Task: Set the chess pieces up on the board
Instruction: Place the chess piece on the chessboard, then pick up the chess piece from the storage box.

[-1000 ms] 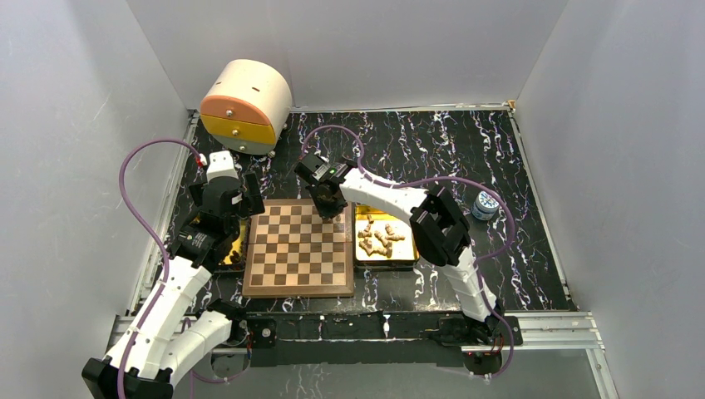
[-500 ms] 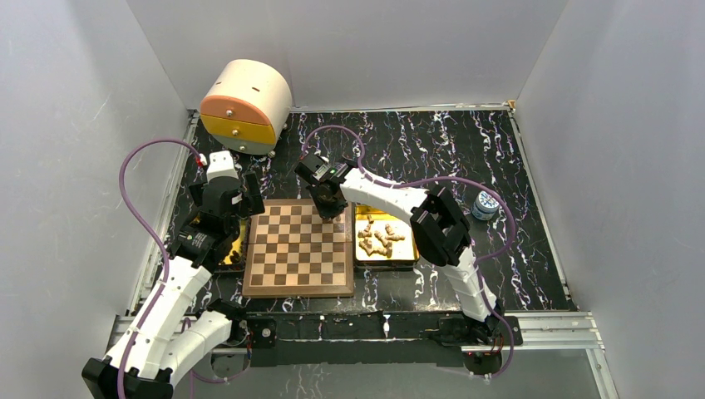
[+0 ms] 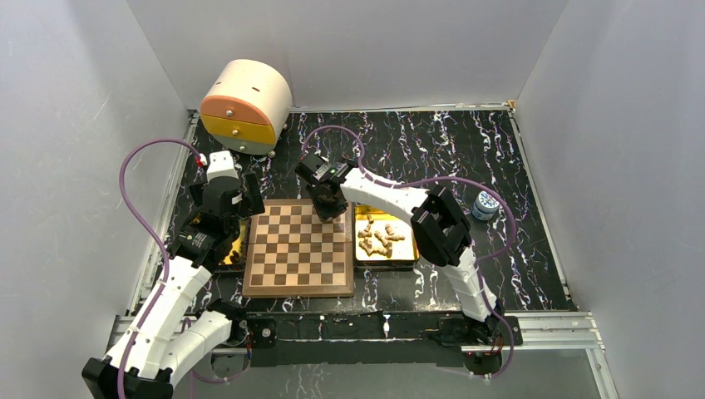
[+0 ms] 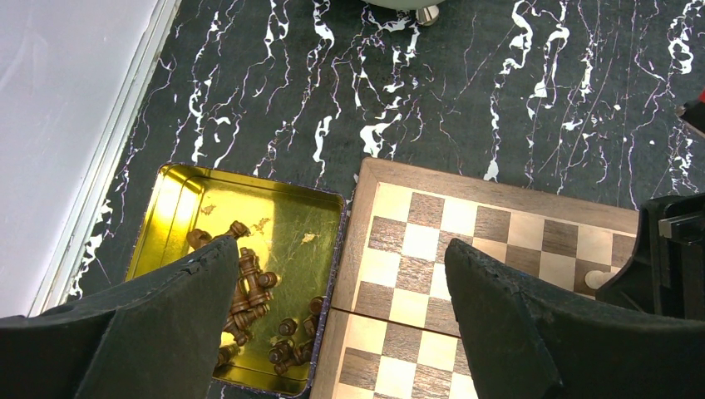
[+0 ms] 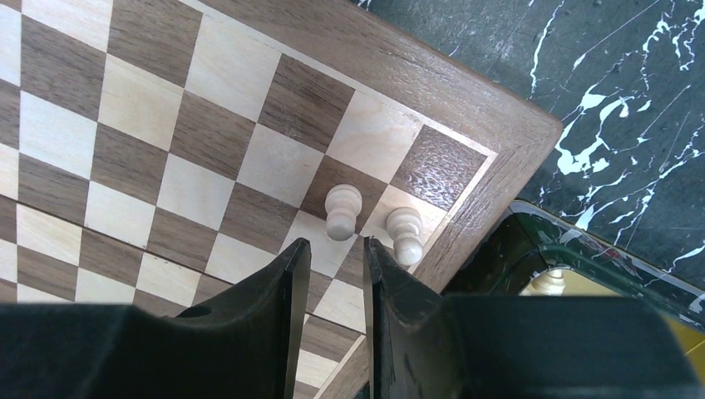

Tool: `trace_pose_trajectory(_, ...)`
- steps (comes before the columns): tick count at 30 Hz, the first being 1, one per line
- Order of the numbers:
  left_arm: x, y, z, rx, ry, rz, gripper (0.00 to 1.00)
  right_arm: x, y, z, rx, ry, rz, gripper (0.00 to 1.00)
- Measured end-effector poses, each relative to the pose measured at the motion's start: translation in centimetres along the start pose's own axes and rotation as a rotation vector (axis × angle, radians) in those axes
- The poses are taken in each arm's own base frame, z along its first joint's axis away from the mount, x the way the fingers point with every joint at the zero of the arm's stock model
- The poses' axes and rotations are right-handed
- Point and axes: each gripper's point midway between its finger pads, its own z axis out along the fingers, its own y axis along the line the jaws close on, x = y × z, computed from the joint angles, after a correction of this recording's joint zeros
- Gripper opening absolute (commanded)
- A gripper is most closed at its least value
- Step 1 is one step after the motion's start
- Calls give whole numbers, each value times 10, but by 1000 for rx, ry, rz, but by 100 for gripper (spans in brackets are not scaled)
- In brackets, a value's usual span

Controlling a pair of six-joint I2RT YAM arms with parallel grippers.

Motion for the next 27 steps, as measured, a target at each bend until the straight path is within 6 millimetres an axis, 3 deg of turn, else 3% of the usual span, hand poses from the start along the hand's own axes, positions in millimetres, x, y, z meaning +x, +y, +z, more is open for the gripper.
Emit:
trace_pose_trajectory(5,1,-1,1,3,5,3,91,-7,1,-15,-18,-32,-5,39)
trace_pose_trajectory(11,3,-9,5,30,20,6,89,-12,-3,-61,-58,-120,0,36)
trace_pose_trajectory(14,4,-21,8,84,26,1,84,-4,-13,-79,-56,-155,2,35)
trace_pose_trajectory(18,9,-51,11,226,67,-6,73,18,-32,-89,-33,-160,8,34)
trace_pose_trajectory(22,21,-83,15,357,165,-2,62,46,-58,-84,12,-122,32,34)
trace_pose_trajectory(27,11,-130,18,523,257,-11,52,80,-100,-77,69,-69,120,33)
